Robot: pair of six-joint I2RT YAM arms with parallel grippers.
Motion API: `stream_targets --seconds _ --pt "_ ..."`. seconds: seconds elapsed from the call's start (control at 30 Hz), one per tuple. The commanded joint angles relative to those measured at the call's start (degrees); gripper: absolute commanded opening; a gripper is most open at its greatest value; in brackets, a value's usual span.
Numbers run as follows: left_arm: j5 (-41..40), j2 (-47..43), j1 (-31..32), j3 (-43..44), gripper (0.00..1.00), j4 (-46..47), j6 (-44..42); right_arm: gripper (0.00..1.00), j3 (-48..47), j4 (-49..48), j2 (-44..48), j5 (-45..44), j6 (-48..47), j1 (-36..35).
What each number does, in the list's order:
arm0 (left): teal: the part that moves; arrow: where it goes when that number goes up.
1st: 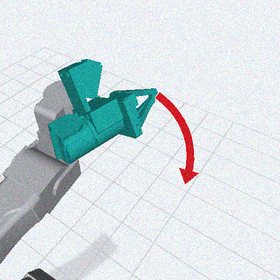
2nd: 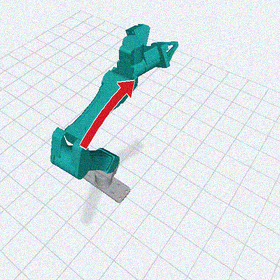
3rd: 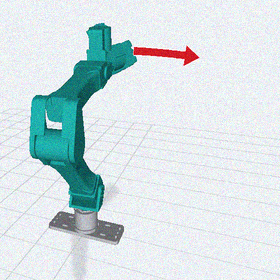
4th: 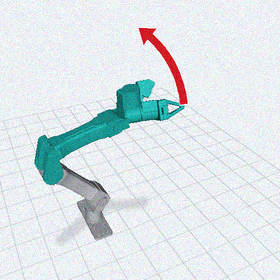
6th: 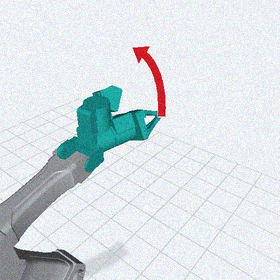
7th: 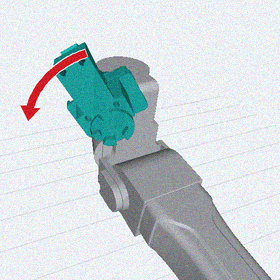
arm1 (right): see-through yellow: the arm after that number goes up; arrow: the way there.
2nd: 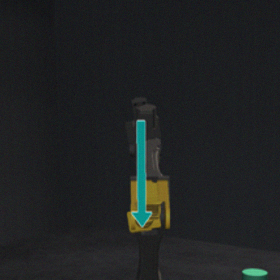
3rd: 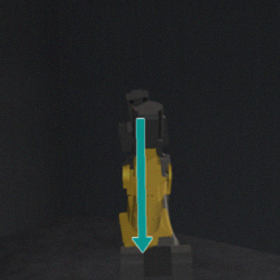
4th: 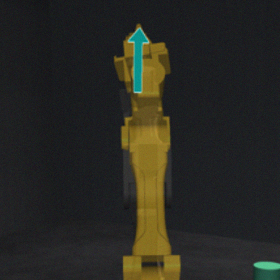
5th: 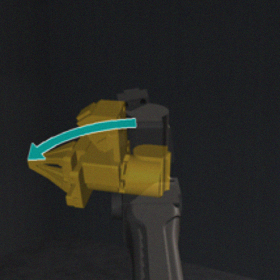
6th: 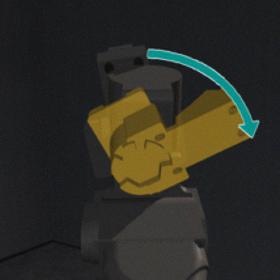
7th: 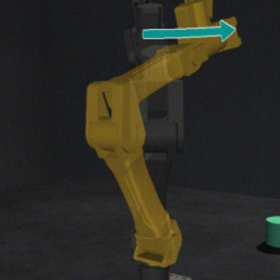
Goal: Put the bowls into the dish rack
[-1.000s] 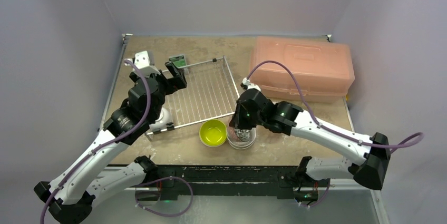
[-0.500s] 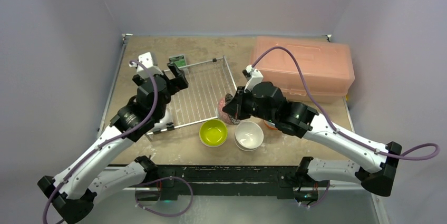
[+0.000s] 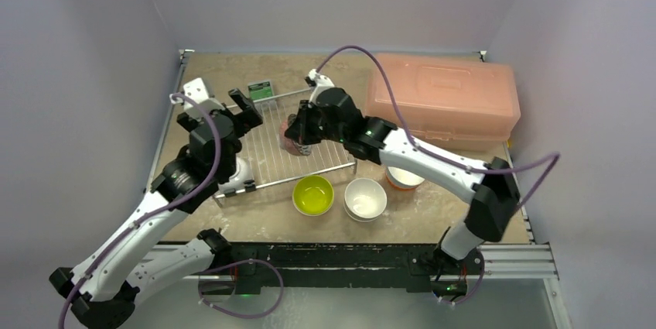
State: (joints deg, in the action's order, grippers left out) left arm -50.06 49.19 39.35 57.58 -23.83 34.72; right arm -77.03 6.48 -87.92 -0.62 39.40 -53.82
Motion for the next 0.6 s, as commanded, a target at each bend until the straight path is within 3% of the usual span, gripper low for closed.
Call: stream_targets --seconds 0.0,0.37,0.57 --pt "-2.92 -4.26 -0.15 4.7 0.96 0.57 -4.91 0.0 -10.26 -9.95 -7.4 5.61 -1.56 1.2" --pt "-2.36 -7.21 -0.13 7.99 0.96 2.86 -11.98 0.0 -26.7 -28.13 -30.62 14.49 4.25 1.55" --pt "-0.87 -6.76 -0.15 6.26 0.95 4.09 -9.48 0.0 -33.41 -40.05 -40.27 24.71 9.62 1.71"
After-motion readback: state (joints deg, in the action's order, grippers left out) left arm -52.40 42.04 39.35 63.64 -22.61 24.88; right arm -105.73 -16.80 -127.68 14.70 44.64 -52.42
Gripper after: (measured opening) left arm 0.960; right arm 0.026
